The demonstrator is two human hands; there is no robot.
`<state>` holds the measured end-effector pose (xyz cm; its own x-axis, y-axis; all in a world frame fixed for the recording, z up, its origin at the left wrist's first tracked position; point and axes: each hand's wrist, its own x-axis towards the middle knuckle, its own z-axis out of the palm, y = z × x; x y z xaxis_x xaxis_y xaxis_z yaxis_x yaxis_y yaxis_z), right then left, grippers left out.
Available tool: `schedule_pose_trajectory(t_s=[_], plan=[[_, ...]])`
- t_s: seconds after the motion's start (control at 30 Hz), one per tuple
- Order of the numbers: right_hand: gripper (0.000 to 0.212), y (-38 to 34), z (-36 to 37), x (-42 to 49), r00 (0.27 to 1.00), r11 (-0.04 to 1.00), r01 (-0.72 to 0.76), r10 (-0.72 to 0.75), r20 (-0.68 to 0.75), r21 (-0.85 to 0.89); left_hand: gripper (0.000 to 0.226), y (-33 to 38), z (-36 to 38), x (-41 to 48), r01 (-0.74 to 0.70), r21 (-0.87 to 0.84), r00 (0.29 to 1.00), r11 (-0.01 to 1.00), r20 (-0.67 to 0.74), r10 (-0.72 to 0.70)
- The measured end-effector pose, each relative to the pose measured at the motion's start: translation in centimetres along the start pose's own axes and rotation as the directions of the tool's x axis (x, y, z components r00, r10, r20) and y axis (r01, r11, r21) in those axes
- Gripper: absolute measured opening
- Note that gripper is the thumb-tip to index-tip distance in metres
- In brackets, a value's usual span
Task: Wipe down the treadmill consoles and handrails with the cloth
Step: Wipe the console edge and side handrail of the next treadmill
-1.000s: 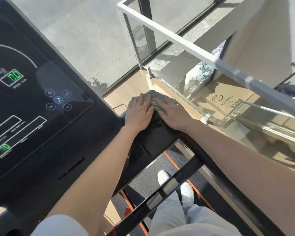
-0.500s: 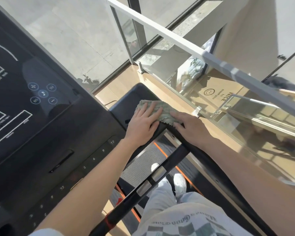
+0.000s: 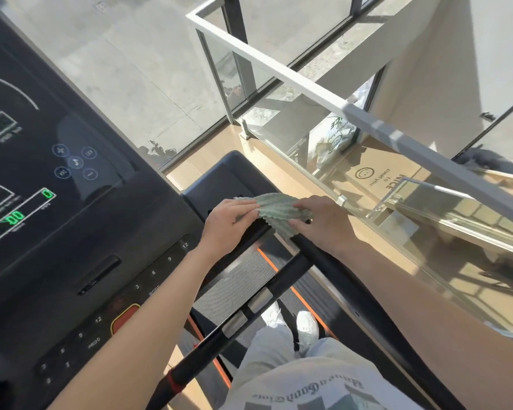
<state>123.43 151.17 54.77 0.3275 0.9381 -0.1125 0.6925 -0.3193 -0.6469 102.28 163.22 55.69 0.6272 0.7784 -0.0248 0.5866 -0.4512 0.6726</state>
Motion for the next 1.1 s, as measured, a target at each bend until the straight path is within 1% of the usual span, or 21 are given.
schedule_pose_trajectory(t_s=[0.03, 0.1, 0.2, 0.27, 0.33, 0.37, 0.43, 0.5, 0.53, 0.57, 0.63, 0.7, 0.83, 0.93, 1.0, 1.1], plan=[[0.035, -0.2, 0.1, 0.3, 1.000, 1.000, 0.023, -0.023, 0.017, -0.018, 0.022, 0.4, -0.4, 0.1, 0.021, -0.023, 1.000, 1.000, -0.003, -0.021], [0.027, -0.7, 0.3, 0.8, 0.998, 0.998, 0.048, -0.047, 0.034, -0.031, 0.019, 1.4, -1.2, 0.5, 0.067, -0.077, 0.998, 0.995, 0.008, -0.067], [0.016, -1.1, -0.1, 1.6, 0.998, 0.999, 0.048, -0.048, 0.029, 0.008, 0.016, 2.3, -2.6, 1.0, 0.130, -0.167, 0.991, 0.977, 0.041, -0.125], [0.016, -1.2, -1.0, 2.1, 0.997, 0.996, 0.041, -0.046, 0.066, 0.082, 0.012, 2.4, -3.5, 1.3, 0.122, -0.158, 0.992, 0.980, 0.051, -0.116], [0.018, -1.4, -2.1, 2.4, 0.993, 0.993, 0.034, -0.046, 0.105, 0.114, 0.010, 2.2, -4.1, 1.6, 0.109, -0.133, 0.992, 0.985, 0.070, -0.101], [0.020, -1.6, -2.6, 2.5, 0.993, 0.993, 0.032, -0.044, 0.111, 0.111, 0.012, 2.3, -4.1, 1.7, 0.108, -0.132, 0.992, 0.985, 0.085, -0.097], [0.021, -2.2, -3.3, 2.7, 0.992, 0.993, 0.021, -0.035, 0.119, 0.117, 0.028, 2.9, -3.5, 1.6, 0.092, -0.119, 0.988, 0.989, 0.131, -0.077], [0.023, -3.0, -3.6, 2.9, 0.989, 0.986, -0.004, -0.020, 0.143, 0.166, 0.044, 3.9, -2.4, 1.4, 0.045, -0.036, 0.986, 0.998, 0.163, -0.039], [0.023, -3.3, -3.7, 3.0, 0.989, 0.983, -0.008, -0.019, 0.145, 0.186, 0.046, 4.3, -1.7, 1.4, 0.019, 0.002, 0.988, 1.000, 0.155, -0.019], [0.021, -3.5, -3.7, 3.2, 0.991, 0.980, 0.000, -0.027, 0.135, 0.198, 0.042, 4.7, -1.3, 1.5, -0.003, 0.023, 0.991, 1.000, 0.132, 0.000], [0.016, -3.6, -4.0, 3.7, 0.992, 0.976, 0.024, -0.050, 0.117, 0.216, 0.025, 5.0, -1.0, 2.2, -0.027, 0.046, 0.996, 0.999, 0.088, 0.023], [0.010, -3.5, -4.7, 4.0, 0.990, 0.976, 0.039, -0.066, 0.122, 0.215, 0.020, 5.0, -1.4, 2.8, -0.024, 0.044, 0.995, 0.999, 0.094, 0.020], [0.005, -3.4, -6.2, 4.2, 0.988, 0.973, 0.066, -0.094, 0.119, 0.221, 0.026, 4.4, -2.5, 4.1, -0.018, -0.075, 0.982, 0.997, 0.186, 0.032], [0.008, -3.7, -7.0, 4.5, 0.990, 0.967, 0.077, -0.102, 0.095, 0.242, 0.030, 4.3, -2.7, 4.9, -0.030, -0.076, 0.982, 0.997, 0.184, 0.043], [0.007, -4.0, -7.6, 4.7, 0.994, 0.968, 0.074, -0.091, 0.058, 0.240, 0.030, 4.8, -2.9, 5.4, -0.043, -0.067, 0.982, 0.997, 0.182, 0.055], [0.005, -4.3, -8.6, 5.1, 0.997, 0.967, 0.075, -0.068, -0.038, 0.244, 0.038, 6.2, -3.3, 6.0, -0.039, -0.122, 0.977, 0.992, 0.202, 0.063]])
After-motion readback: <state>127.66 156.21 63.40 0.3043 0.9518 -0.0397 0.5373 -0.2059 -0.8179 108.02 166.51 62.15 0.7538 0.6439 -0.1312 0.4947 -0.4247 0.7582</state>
